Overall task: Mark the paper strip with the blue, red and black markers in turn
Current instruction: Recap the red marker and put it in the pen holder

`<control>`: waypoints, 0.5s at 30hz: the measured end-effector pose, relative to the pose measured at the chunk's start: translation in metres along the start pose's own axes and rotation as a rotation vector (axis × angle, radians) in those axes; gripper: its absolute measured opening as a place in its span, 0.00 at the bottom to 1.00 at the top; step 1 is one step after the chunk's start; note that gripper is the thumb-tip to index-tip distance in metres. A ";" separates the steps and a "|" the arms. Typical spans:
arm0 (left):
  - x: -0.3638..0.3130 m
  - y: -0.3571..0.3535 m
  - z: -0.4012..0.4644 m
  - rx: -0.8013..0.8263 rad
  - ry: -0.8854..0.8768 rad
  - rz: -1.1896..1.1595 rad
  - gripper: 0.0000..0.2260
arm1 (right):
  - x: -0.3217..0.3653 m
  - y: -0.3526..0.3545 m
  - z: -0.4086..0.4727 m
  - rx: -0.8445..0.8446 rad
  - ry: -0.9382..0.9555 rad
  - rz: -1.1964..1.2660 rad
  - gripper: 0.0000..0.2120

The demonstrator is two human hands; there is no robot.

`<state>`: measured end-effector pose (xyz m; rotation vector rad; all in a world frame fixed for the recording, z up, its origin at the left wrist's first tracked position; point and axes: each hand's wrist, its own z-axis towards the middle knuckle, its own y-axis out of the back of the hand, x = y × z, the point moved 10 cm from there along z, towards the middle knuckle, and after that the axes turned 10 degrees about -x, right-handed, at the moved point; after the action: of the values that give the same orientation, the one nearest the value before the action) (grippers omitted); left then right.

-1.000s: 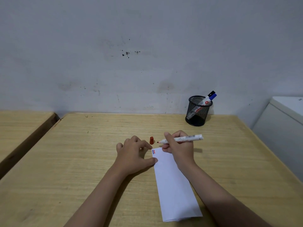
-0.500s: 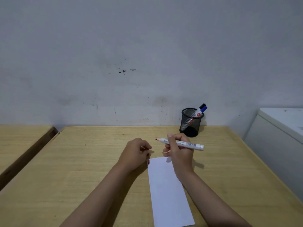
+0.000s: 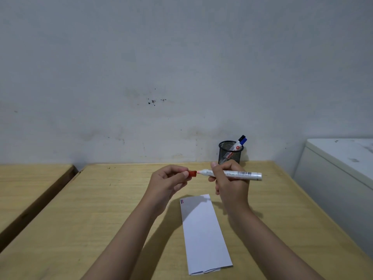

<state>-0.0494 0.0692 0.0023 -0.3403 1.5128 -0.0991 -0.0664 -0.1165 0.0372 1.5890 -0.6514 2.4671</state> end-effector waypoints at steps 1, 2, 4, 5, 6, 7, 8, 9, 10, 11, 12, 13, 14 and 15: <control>-0.001 -0.002 -0.003 0.010 0.000 0.000 0.04 | 0.004 0.000 -0.002 0.007 0.009 -0.002 0.11; -0.003 -0.005 -0.007 0.022 0.003 0.005 0.04 | 0.007 -0.001 -0.003 0.015 0.013 -0.005 0.11; -0.006 -0.011 -0.013 0.047 0.008 0.013 0.05 | 0.009 -0.002 -0.006 0.033 0.008 -0.002 0.12; -0.007 -0.013 -0.016 0.057 0.009 0.011 0.05 | 0.009 -0.002 -0.006 0.036 -0.001 0.006 0.12; -0.008 -0.016 -0.019 0.063 0.010 0.006 0.05 | 0.009 -0.002 -0.006 0.033 -0.015 0.020 0.13; -0.011 -0.018 -0.022 0.066 0.008 0.000 0.06 | 0.009 -0.001 -0.006 0.026 -0.029 0.040 0.14; -0.014 -0.020 -0.025 0.067 0.001 -0.007 0.06 | 0.010 0.000 -0.006 0.014 -0.039 0.066 0.14; -0.017 -0.021 -0.027 0.063 -0.013 -0.016 0.05 | 0.011 0.001 -0.006 0.004 -0.044 0.094 0.15; -0.022 -0.022 -0.028 0.055 -0.028 -0.027 0.05 | 0.014 0.001 -0.007 -0.001 -0.044 0.118 0.15; -0.026 -0.022 -0.030 0.049 -0.043 -0.037 0.05 | 0.016 0.000 -0.008 -0.002 -0.037 0.135 0.16; -0.029 -0.023 -0.031 0.045 -0.052 -0.049 0.05 | 0.018 -0.001 -0.009 -0.005 -0.026 0.151 0.16; -0.030 -0.024 -0.033 0.042 -0.053 -0.068 0.05 | 0.020 -0.001 -0.010 -0.010 -0.017 0.167 0.17; -0.029 -0.024 -0.034 0.036 -0.043 -0.091 0.05 | 0.022 -0.002 -0.011 -0.014 -0.010 0.181 0.17; -0.027 -0.023 -0.034 0.026 -0.026 -0.111 0.06 | 0.023 -0.002 -0.011 -0.015 -0.011 0.188 0.18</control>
<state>-0.0816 0.0491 0.0337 -0.4038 1.4657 -0.2012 -0.0847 -0.1122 0.0543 1.6054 -0.8551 2.5774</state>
